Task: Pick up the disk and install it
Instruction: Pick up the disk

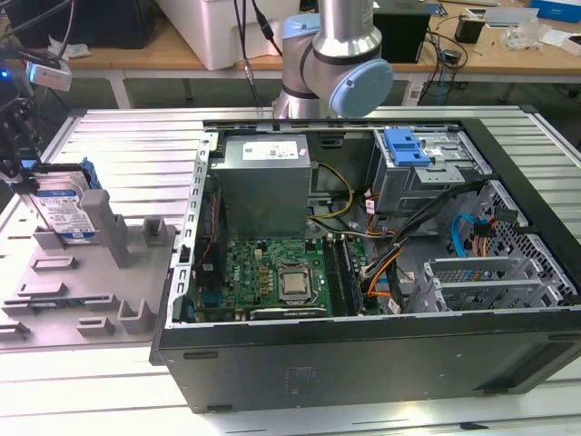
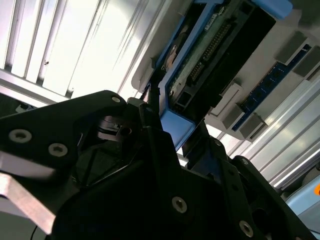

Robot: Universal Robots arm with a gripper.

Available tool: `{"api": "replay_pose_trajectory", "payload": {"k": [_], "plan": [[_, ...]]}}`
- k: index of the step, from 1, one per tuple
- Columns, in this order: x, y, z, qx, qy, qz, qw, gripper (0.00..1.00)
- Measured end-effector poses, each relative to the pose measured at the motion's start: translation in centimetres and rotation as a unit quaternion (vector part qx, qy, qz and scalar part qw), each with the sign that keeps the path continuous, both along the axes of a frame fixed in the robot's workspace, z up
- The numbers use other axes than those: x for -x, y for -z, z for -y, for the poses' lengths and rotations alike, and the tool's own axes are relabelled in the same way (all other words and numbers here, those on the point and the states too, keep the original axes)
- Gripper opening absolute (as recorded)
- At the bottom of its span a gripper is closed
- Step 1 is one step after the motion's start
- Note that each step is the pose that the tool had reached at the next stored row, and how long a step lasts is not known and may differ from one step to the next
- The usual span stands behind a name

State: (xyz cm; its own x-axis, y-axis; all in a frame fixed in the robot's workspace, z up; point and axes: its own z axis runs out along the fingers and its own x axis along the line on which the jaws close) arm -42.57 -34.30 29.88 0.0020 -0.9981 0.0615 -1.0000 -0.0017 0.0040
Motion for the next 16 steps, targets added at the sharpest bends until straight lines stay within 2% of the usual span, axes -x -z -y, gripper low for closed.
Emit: {"api": "replay_pose_trajectory", "payload": {"k": [6, 16], "plan": [[0.00, 0.14, 0.00, 0.0018, 0.000, -0.0001, 1.0000, 0.44], [0.00, 0.17, 0.00, 0.0020, 0.000, -0.0001, 1.0000, 0.44]]}}
